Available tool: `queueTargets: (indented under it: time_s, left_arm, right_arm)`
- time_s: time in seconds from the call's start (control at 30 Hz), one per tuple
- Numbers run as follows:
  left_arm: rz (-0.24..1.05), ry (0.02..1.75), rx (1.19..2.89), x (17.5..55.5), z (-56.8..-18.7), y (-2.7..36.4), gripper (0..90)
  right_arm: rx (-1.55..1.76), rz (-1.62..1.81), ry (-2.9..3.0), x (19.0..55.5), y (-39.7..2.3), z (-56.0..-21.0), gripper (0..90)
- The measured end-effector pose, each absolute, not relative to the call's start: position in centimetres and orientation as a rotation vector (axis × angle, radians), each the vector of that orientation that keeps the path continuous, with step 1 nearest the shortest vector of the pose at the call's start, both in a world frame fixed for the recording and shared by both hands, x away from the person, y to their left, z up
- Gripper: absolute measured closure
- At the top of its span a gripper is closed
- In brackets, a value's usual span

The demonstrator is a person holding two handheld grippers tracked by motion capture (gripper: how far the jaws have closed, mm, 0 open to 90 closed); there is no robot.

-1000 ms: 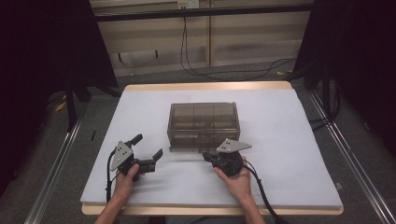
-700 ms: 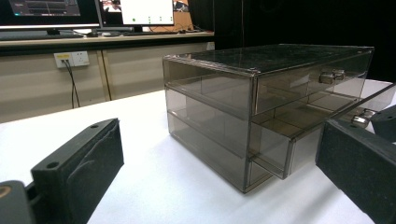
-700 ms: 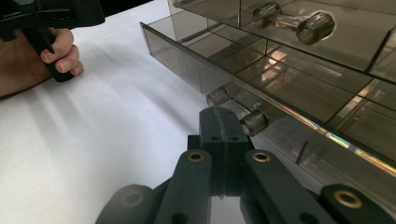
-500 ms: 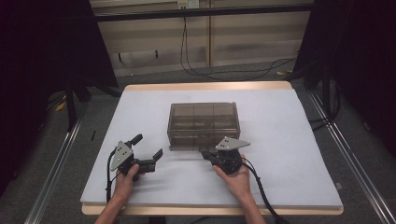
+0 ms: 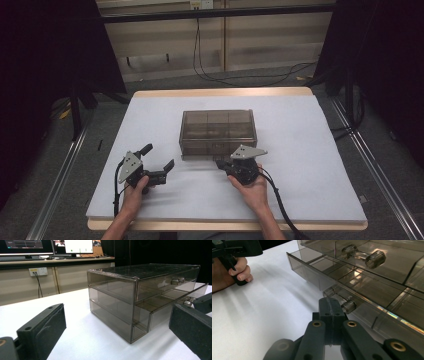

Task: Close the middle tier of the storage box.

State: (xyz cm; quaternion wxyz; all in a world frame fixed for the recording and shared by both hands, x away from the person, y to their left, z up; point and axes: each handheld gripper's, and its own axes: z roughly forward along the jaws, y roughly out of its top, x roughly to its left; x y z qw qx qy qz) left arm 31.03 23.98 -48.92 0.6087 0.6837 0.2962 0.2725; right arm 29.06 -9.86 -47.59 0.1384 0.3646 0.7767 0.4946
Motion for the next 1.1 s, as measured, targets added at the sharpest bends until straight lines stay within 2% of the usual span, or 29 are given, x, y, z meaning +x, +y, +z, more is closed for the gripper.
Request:
queueTargets:
  time_s: [1.1]
  left_arm:
    - [0.626, 0.688, 1.576, 31.01, -48.92, 23.96, 0.9]
  right_arm:
    - [1.063, 1.431, 2.245, 29.89, -9.8, -47.59, 90.0]
